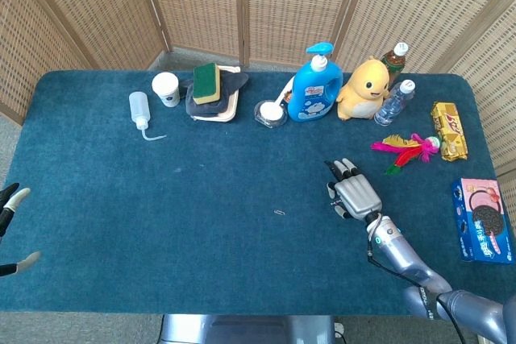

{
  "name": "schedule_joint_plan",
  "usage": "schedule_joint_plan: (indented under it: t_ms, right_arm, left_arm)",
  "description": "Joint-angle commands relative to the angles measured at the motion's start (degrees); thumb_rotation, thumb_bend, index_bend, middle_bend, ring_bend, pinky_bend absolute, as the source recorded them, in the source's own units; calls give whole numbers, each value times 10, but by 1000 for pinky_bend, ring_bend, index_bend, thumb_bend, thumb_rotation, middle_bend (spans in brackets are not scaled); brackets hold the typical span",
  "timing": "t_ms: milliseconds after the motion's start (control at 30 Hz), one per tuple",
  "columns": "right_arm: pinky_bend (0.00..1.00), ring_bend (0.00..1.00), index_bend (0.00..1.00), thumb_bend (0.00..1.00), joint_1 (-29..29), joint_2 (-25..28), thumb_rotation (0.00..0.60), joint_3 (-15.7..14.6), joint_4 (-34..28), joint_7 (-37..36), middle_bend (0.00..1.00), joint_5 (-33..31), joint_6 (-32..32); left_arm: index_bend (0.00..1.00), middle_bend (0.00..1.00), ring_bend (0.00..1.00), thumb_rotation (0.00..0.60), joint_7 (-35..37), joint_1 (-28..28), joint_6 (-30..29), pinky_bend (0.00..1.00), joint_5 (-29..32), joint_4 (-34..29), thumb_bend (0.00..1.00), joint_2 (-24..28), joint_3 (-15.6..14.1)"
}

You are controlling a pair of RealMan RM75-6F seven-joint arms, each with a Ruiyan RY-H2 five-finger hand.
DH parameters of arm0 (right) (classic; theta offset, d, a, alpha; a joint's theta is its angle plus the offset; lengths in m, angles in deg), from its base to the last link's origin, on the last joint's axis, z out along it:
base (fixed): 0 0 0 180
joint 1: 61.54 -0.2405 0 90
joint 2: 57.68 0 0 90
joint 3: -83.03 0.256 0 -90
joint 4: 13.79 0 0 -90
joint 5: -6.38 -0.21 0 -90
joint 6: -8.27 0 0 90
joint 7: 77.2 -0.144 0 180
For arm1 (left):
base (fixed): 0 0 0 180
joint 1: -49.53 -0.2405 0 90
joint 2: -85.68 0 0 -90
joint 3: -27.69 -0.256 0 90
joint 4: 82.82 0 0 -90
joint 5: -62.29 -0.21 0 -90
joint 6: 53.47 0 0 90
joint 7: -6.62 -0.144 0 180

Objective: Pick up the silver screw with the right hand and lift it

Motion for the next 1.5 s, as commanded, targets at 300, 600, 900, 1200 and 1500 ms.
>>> schedule_joint_plan:
  t_ms: [300,600,900,1200,1500]
  right_arm:
    - [31,0,533,360,-1,-4,600,1,6,-9,0,-3,3]
    - [41,0,551,396,-2,-5,600,1,7,-11,0,-5,4]
    - [41,0,574,423,-4,-7,600,3,6,-5,0,-10,6]
    - [41,0,578,444,1,7,600,2,-26,-10,0,6,-21]
    - [42,0,584,456,9,48,600,2,-104,-14,0,47,-70]
  left_arm:
    - [0,0,0,600,0,0,0,0,0,0,270,0,0]
    - [0,0,0,600,-2,0,1,0,0,0,270,0,0]
    - [0,0,0,600,0,0,0,0,1,0,270,0,0]
    - [0,0,0,600,3,0,0,0,1,1,270,1,1]
    - [0,0,0,600,2,-1,-2,0,-3,0,270,2,0]
